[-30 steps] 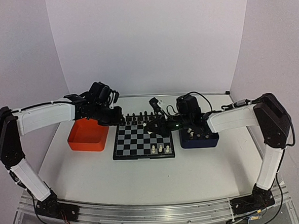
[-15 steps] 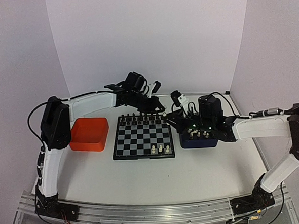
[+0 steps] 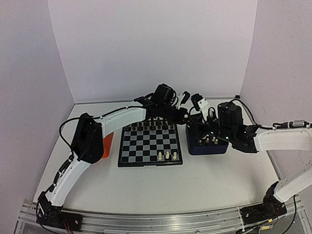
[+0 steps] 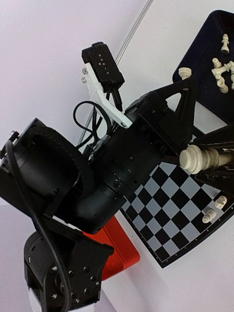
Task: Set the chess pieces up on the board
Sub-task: Place the chess piece on the chessboard.
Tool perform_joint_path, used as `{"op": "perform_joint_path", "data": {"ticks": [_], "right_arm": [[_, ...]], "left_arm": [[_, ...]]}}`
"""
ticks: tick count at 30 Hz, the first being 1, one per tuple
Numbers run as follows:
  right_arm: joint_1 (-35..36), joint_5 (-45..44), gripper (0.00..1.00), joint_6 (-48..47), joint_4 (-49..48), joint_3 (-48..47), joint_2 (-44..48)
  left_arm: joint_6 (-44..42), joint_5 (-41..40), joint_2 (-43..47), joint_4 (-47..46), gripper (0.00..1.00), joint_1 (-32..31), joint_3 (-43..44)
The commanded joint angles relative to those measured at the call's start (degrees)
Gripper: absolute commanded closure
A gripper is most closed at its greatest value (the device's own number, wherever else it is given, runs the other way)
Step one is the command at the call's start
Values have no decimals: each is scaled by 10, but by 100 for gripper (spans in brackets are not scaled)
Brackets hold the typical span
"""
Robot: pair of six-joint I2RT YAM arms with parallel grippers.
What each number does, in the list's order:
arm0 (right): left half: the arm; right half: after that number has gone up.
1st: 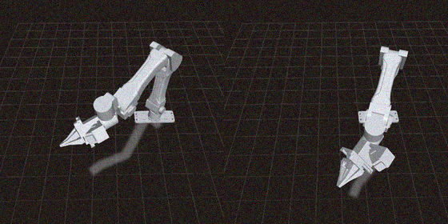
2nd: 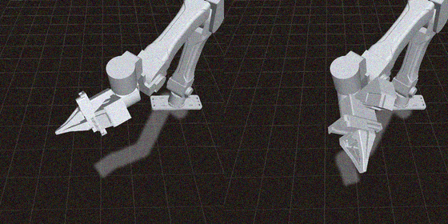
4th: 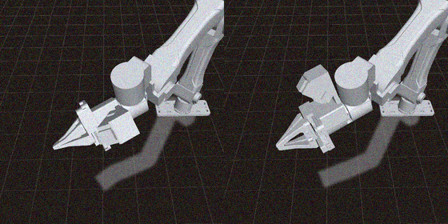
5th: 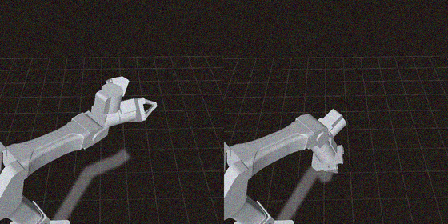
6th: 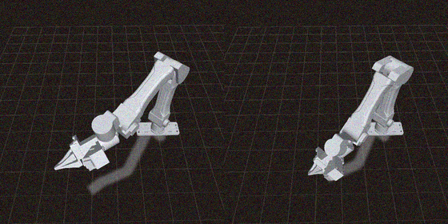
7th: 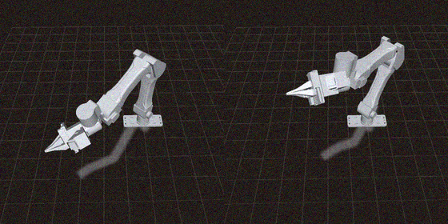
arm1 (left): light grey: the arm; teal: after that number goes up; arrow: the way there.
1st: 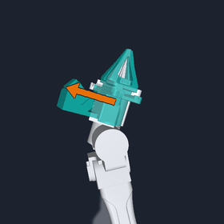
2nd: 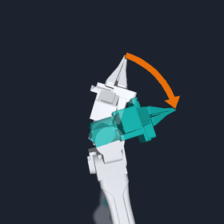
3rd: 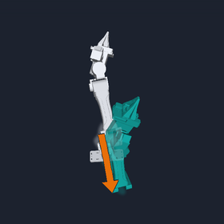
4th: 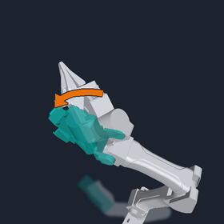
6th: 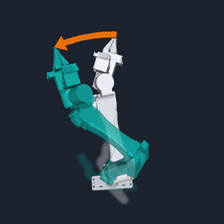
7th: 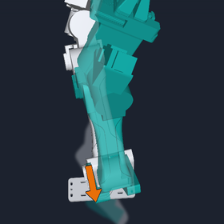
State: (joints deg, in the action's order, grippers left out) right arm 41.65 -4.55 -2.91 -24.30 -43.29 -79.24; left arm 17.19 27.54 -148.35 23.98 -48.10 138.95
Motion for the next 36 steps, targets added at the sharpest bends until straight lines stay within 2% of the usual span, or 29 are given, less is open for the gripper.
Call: {"op": "perform_joint_path", "data": {"ticks": [1, 15, 27, 36], "right_arm": [[-4, -31, 100, -12, 2, 4, 28], [-6, -48, 100, -27, 12, 9, 39], [-6, -47, 100, -27, 15, 10, 41], [-6, -46, 100, -25, 16, 15, 48]], "left_arm": [[14, -34, -21, -25, 96, -1, 37], [14, -43, -47, -42, 83, -8, 49], [10, -39, -36, -46, 59, -8, 42], [10, -20, -32, -54, 52, -8, 41]]}}
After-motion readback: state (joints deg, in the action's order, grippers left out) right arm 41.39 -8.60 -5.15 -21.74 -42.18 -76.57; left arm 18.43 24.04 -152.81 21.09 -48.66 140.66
